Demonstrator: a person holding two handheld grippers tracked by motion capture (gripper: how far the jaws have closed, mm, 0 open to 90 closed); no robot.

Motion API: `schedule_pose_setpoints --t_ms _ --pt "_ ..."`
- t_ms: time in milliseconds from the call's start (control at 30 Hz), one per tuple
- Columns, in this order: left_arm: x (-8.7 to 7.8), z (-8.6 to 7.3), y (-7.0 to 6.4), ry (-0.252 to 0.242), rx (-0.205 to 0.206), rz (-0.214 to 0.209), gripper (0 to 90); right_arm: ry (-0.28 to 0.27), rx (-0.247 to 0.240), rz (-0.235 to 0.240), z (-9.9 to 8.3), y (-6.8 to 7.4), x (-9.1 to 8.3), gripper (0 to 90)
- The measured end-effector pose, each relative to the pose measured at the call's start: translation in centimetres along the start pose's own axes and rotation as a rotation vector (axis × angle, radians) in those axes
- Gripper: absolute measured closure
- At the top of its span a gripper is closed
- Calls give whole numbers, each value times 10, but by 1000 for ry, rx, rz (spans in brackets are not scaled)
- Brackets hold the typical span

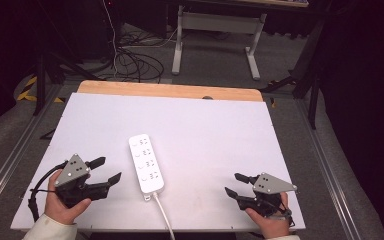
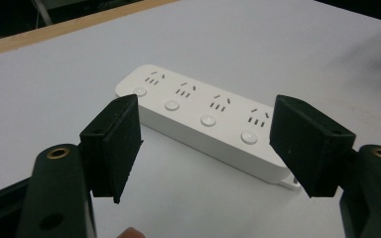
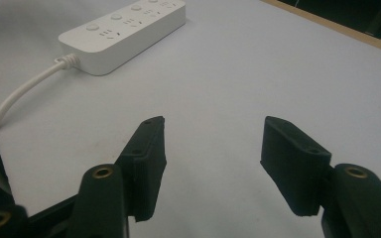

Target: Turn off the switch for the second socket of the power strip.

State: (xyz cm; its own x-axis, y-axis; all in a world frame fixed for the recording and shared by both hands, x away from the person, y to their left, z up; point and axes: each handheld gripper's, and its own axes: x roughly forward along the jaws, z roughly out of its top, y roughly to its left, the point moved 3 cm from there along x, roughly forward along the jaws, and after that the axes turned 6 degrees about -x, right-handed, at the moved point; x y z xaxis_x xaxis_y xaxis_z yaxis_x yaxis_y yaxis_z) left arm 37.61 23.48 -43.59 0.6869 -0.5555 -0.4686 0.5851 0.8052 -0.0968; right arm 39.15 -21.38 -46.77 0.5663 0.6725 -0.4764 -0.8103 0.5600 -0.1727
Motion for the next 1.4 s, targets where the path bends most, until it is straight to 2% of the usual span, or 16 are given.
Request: schedule_pose_setpoints --t_ms 233,400,600,900,967,1000,1033,1067,1100,1167,1233,1300,1367,1400 --pt "11 8 -6 11 28 -5 290 -3 0 1 0 0 0 423" --pt "22 16 -11 32 17 -6 307 -7 1 4 0 -1 1 421" --pt "31 20 -15 41 25 -11 322 -5 6 2 -1 -1 1 415" --pt "44 28 -27 53 50 -49 333 -5 6 5 -1 -1 1 412" --pt "46 29 -27 57 47 -57 407 -8 7 4 -1 -1 1 410" --pt "47 29 -27 62 45 -74 407 -8 7 4 -1 -1 1 410" --pt "48 28 -26 75 37 -79 506 -10 4 3 -1 -2 1 407" --pt "48 28 -26 75 39 -68 506 -10 4 3 -1 -2 1 407" --pt "49 28 -26 79 31 -78 557 -11 3 3 -1 -2 1 405" --pt "48 29 -26 76 31 -79 572 -7 5 3 -1 -2 1 403" --pt "48 30 -27 84 26 -99 574 -5 6 2 -2 -2 1 401" --pt "48 31 -26 90 38 -89 602 -9 6 5 -1 -1 2 400" --pt "49 32 -25 105 41 -97 705 -11 6 6 -1 -1 2 400" --pt "50 33 -24 115 42 -108 705 -11 6 6 -1 -1 2 400"
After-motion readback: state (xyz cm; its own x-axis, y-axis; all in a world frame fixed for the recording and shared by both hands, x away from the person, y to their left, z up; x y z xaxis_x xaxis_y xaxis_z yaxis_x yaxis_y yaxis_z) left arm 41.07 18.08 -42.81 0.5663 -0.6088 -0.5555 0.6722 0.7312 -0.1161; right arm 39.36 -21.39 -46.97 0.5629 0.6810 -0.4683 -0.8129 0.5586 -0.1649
